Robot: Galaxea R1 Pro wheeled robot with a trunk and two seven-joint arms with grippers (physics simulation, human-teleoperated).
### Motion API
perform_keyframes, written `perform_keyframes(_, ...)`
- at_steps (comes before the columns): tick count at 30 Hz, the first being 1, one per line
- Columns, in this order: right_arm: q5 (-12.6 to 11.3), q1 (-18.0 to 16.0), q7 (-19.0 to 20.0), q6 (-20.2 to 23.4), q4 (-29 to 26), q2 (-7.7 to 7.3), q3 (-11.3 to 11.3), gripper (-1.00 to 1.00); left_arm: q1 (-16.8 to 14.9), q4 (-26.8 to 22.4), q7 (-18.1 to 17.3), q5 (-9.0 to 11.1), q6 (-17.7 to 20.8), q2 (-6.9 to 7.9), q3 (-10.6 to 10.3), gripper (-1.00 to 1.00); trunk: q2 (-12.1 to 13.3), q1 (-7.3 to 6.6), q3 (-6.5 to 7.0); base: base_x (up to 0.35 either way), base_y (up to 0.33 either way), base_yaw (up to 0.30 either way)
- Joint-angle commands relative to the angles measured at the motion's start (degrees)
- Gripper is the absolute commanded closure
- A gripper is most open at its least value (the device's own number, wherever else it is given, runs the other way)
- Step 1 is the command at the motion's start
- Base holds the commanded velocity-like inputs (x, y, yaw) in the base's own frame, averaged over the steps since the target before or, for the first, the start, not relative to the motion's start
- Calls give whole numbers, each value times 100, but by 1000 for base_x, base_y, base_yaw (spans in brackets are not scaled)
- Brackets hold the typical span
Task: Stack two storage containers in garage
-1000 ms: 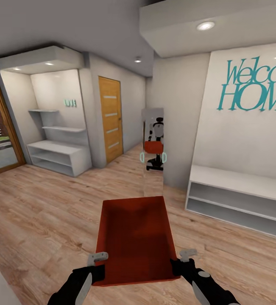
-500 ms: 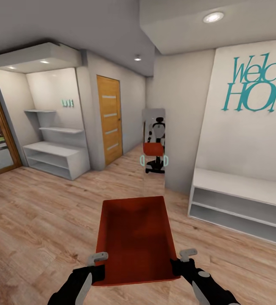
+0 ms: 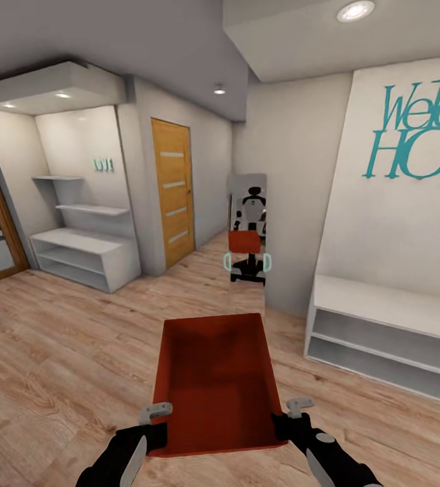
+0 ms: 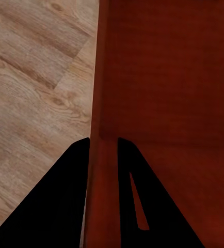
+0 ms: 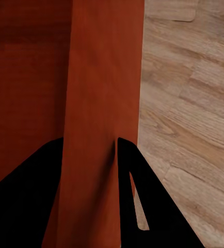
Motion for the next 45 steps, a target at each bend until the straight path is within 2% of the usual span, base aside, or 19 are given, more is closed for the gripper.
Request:
perform_keyframes(1, -74, -5, 21, -10, 16, -1, 115, 100, -4, -18, 159, -409, -131, -10, 5, 100, -11, 6, -12, 325, 0, 0)
perform_keyframes(45, -75, -5, 21, -10, 16, -1, 119, 100, -4, -18, 159, -409, -131, -10, 5, 100, -11, 6, -12, 325, 0, 0)
